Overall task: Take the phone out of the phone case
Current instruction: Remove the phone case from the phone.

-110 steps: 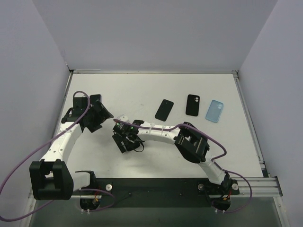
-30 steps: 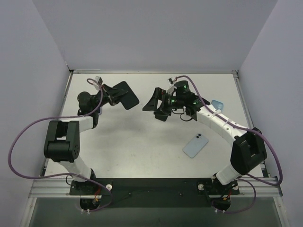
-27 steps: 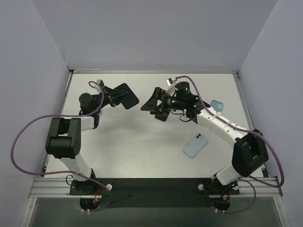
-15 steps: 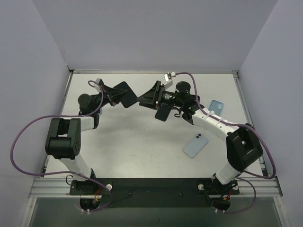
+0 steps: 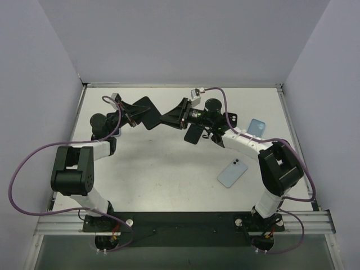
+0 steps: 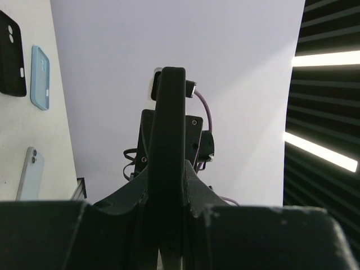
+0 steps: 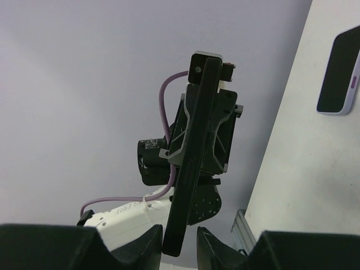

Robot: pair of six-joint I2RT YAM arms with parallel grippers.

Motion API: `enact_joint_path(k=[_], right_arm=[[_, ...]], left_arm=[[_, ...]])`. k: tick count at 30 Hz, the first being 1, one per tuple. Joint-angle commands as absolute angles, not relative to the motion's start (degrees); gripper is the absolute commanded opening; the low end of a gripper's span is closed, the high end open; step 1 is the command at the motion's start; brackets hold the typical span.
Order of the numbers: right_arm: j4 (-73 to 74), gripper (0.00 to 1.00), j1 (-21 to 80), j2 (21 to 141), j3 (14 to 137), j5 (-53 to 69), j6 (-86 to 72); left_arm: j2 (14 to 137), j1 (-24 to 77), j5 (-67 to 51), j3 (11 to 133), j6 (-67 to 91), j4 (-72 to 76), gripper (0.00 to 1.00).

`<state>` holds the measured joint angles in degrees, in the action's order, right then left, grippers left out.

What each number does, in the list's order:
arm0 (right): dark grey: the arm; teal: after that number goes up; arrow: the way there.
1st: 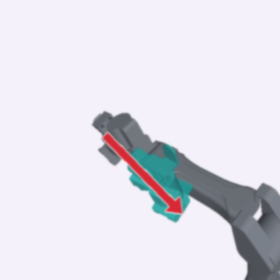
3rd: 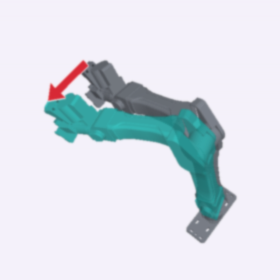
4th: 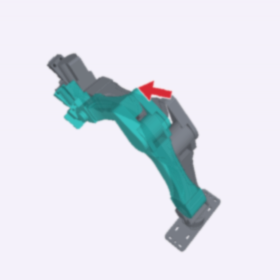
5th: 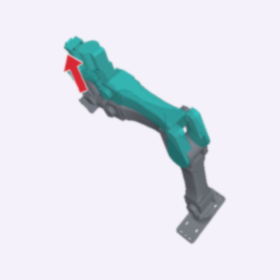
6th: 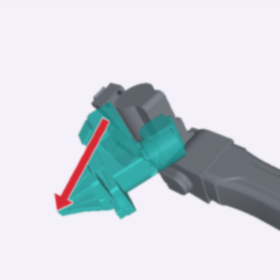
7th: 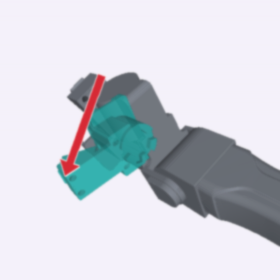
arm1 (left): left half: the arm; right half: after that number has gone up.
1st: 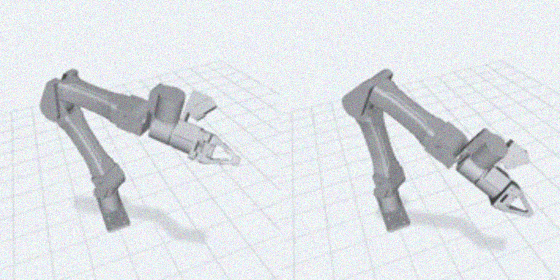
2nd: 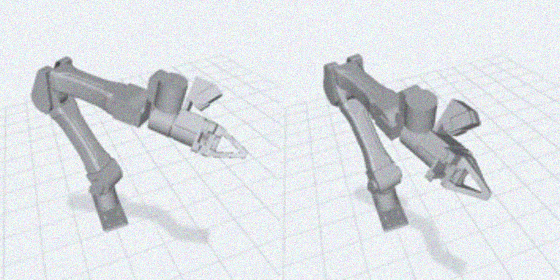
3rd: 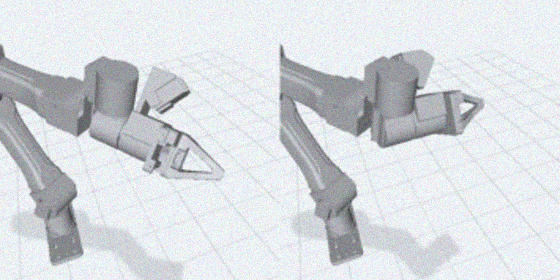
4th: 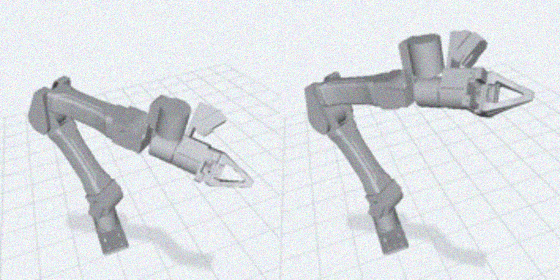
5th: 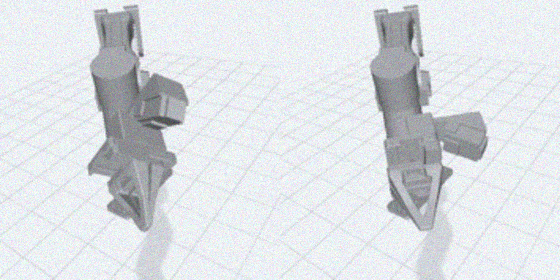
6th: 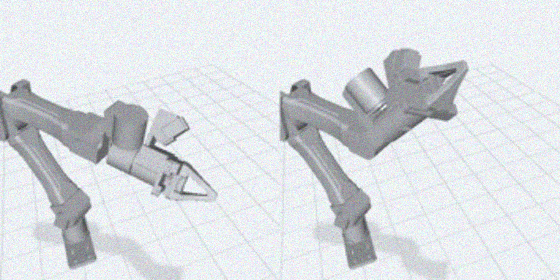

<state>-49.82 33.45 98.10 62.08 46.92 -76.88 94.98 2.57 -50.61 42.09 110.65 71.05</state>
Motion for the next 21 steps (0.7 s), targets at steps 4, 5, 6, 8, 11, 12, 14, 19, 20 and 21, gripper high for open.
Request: enact_joint_path(k=[4, 5, 6, 8, 11, 12, 14, 19, 20, 21], right_arm=[[-58.97, 0.20, 33.57, 98.96, 64.42, 47.02, -80.95], [-59.24, 0.18, 33.57, 98.96, 64.42, 46.93, -81.47], [-59.85, 0.14, 33.49, 98.88, 64.42, 46.93, -81.82], [-60.29, 0.08, 33.66, 98.79, 64.42, 46.93, -83.05], [-63.18, 0.00, 33.58, 98.96, 63.90, 46.76, -85.77], [-65.72, 0.00, 33.49, 99.14, 63.64, 46.24, -88.22], [-68.45, 0.00, 33.66, 99.32, 63.37, 45.71, -91.04], [-73.21, 0.00, 33.49, 99.41, 64.95, 43.69, -100.08], [-74.26, 0.00, 33.40, 99.49, 65.47, 43.25, -101.67], [-77.66, 0.00, 33.31, 100.45, 65.91, 42.63, -103.52]], left_arm=[[90.88, 2.46, -49.75, 42.45, 111.27, 94.75, 0.00], [90.62, 2.46, -49.75, 42.45, 111.18, 94.66, 0.00], [90.44, 2.55, -49.75, 42.45, 111.09, 94.57, 0.00], [90.18, 2.55, -49.66, 42.36, 110.92, 94.31, 0.00], [89.39, 2.55, -49.22, 42.45, 111.18, 94.92, 0.00], [89.21, 2.55, -49.04, 42.45, 111.18, 95.27, 0.00], [87.81, 2.99, -48.52, 43.33, 110.40, 95.62, 0.00], [84.56, 3.95, -47.38, 47.02, 109.07, 95.54, 0.00], [83.59, 4.13, -46.94, 48.50, 108.64, 95.54, 0.00], [83.24, 4.57, -46.76, 49.30, 108.46, 95.54, 0.00]])
